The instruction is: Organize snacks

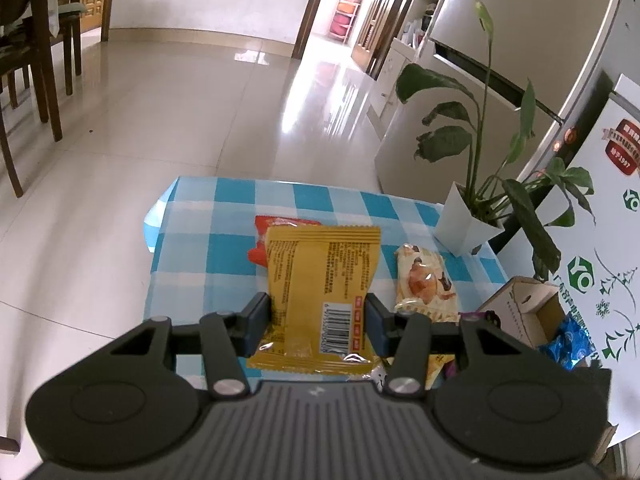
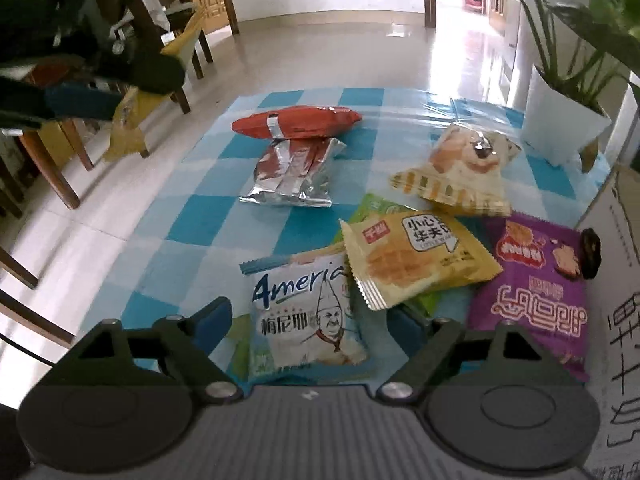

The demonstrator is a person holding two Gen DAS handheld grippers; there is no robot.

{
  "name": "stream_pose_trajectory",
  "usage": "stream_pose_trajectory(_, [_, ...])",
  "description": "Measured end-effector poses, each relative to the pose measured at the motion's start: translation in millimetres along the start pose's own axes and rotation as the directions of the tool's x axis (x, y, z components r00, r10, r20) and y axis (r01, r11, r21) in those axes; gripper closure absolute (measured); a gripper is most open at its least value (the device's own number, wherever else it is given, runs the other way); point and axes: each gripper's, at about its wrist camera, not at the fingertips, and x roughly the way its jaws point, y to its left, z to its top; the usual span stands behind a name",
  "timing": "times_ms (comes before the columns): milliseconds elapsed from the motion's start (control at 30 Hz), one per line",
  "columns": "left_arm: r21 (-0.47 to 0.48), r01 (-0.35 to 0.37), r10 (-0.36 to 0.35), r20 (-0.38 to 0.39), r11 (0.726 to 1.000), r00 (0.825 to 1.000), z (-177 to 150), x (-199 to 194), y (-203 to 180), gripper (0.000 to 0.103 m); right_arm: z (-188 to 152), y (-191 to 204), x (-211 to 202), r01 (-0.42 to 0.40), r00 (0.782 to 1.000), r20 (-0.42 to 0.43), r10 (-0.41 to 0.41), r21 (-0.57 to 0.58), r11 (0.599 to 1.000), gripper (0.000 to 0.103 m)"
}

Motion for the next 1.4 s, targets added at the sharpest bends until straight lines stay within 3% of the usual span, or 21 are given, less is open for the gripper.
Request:
stream_pose_trajectory(33, [0.001,-0.001,0.001,-0.002,1.000,1.000,0,1,-1,0.053,0,2,3,0.008,1.000,-0.013,-0.008,0.000,1.000,0.030])
stream_pose_trajectory(133, [0.008,-0.013,0.013,-0.012,1.000,1.000,-1,4,-3,0.053,-1,9,7,0.023,0.999,-0.024,-0.024,-0.037,0.999,0.047])
stream_pose_trajectory(367, [0.008,-0.063,0.063,-0.010,0.998,0.998,-1,7,-1,0.053,5,13,-26,-0.015,0.999,0.032,0.017,-0.047,0.999,0.047])
stream_pose_trajectory(633, [0.033,-0.058,0.058,-0.004,0.998,0.998,-6,8,-21,0.053,21,-4,-106,-0.011,0.980,0.199,-0.007,0.088,0.996,0.047])
stream_pose_trajectory(800, [0.066,-0.044,0.044,0.005,0.997,0.999,-10,10,-44,0.053,17,-29,-144,0.054,0.959,0.266,-0.102,0.185,0.981,0.047])
stream_pose_trajectory(1067, [0.137,-0.007,0.009,-0.014,0.991,1.000,-25,14,-82,0.053,7,-75,-167,0.107,0.947,0.261,-0.189,0.299,0.948,0.047])
stream_pose_trajectory(1400, [0.170,0.145,-0.137,-0.058,0.975,0.989,-48,15,-137,0.053,-12,-132,-201,0.166,0.900,0.278,-0.337,0.496,0.852,0.047])
